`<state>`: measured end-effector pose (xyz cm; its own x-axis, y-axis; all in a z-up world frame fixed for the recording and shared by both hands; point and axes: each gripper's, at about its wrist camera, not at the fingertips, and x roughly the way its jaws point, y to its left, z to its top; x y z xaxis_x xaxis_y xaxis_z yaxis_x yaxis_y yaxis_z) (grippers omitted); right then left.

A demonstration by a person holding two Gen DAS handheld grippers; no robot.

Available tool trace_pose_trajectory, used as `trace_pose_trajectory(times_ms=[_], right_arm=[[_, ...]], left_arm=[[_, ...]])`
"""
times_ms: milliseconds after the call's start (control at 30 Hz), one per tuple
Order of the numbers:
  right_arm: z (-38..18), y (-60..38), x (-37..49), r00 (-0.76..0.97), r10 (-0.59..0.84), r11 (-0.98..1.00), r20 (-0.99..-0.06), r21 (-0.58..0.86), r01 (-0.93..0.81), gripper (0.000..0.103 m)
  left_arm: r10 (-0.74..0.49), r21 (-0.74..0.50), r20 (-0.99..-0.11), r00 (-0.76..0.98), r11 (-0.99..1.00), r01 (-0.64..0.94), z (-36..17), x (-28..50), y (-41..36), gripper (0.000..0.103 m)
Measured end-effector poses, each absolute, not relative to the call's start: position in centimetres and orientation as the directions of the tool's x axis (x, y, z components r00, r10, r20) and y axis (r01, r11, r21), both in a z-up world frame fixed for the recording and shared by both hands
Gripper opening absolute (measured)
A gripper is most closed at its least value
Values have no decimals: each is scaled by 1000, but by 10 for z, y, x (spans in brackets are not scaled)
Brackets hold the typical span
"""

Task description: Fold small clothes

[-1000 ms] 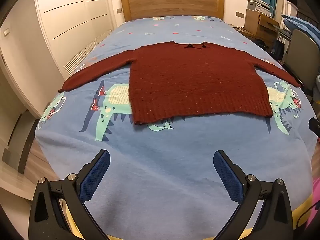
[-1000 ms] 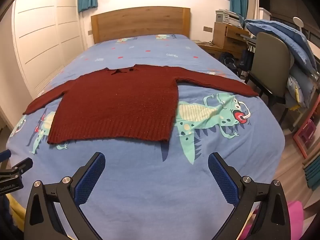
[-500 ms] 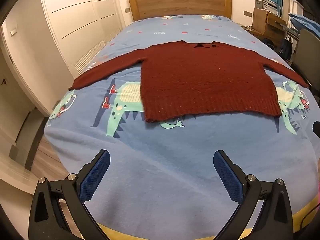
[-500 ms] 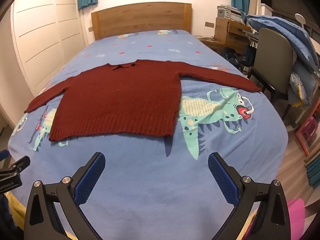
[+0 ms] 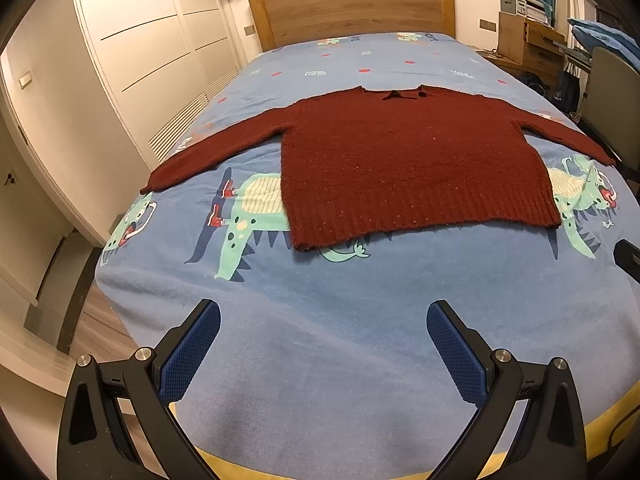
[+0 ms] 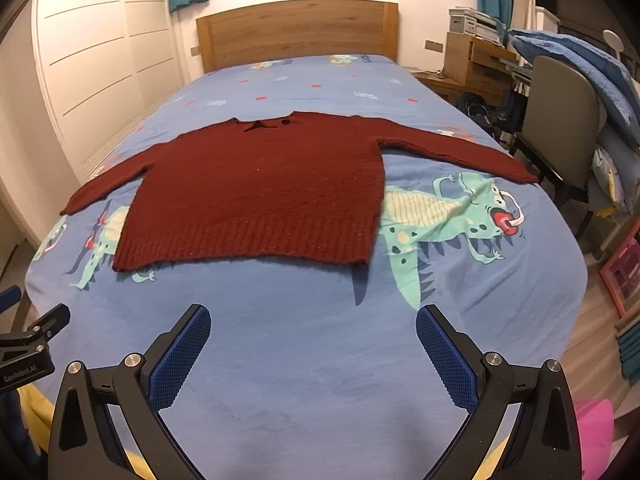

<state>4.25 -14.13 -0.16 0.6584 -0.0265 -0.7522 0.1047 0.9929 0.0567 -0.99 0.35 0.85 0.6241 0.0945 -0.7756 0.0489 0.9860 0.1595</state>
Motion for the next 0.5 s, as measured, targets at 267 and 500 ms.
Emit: trace_pose_trajectory(times_ms=[267, 500], right_arm=[[-1, -145, 42, 668, -16, 990, -744, 83, 116, 103], [-3, -143, 47, 659, -7, 990, -752, 86, 109, 103]], left_arm=[[86, 141, -783, 616, 989, 40, 8, -5, 6, 102], [87, 131, -799, 595, 991, 31, 2, -2, 11, 102]])
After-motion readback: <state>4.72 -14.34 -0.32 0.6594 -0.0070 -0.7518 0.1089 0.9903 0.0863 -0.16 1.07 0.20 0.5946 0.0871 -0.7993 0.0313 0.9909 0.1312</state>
